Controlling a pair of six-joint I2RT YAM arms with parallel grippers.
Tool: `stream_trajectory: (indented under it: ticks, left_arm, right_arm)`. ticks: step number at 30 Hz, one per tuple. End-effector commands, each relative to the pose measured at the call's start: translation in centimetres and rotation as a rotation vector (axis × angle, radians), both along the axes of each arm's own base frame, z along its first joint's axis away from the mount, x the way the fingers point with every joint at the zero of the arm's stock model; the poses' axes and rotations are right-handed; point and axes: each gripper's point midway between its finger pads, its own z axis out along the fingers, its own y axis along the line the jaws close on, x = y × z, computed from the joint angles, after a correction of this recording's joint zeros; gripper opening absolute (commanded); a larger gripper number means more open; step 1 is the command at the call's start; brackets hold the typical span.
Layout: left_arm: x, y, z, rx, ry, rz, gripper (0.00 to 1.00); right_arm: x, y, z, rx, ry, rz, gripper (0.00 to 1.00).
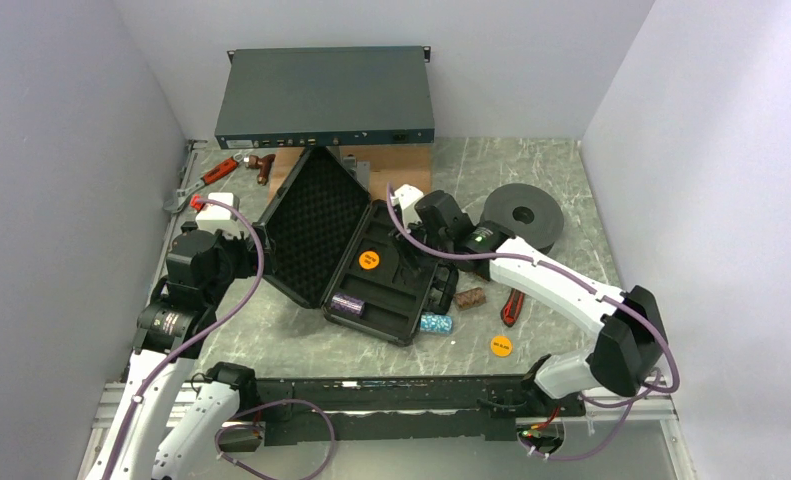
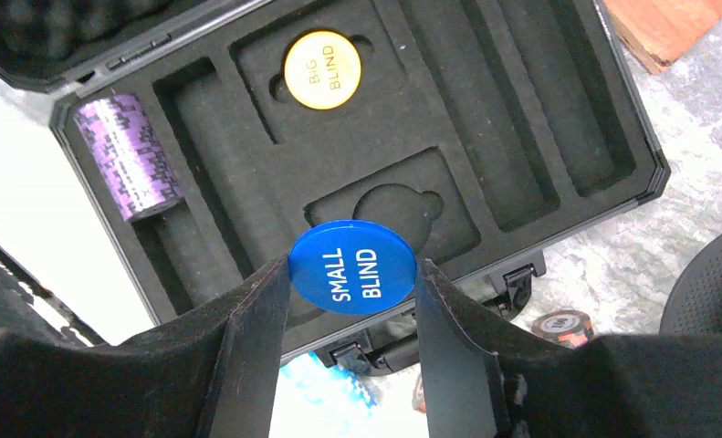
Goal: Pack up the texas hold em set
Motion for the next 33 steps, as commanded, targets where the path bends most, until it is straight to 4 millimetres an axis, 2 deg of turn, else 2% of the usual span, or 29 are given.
stream_trajectory:
  ticks: [1,6,14,26,33]
  left_arm:
    - [0.1,-0.2,0.8,-0.001,-0.032,-0.013,0.99]
    - [0.1,-0.2,0.8,-0.001,-0.032,-0.013,0.99]
    - [0.1,-0.3,0.8,-0.001,-0.031,-0.013,0.99]
    - [0.0,-0.4,0.8,0.002,-0.032,-0.02,0.99]
    - [0.0,-0.5,0.8,0.001,-0.033,-0.021,0.99]
  right_arm:
    - [1.2,0.8,0.7,-0.054,-0.09,0.064,0.42]
    - [1.1,1.0,-1.1,-0.114,-0.078,0.104,0.42]
    - [1.0,1.6,-2.8,-0.17,-0.072,0.189,0.42]
    - [1.9,1.8,-5.5,-0.258,-0.043,0.208,0.4]
    - [2.0,1.1,-7.5,-0.316,-0.013,0.193,0.39]
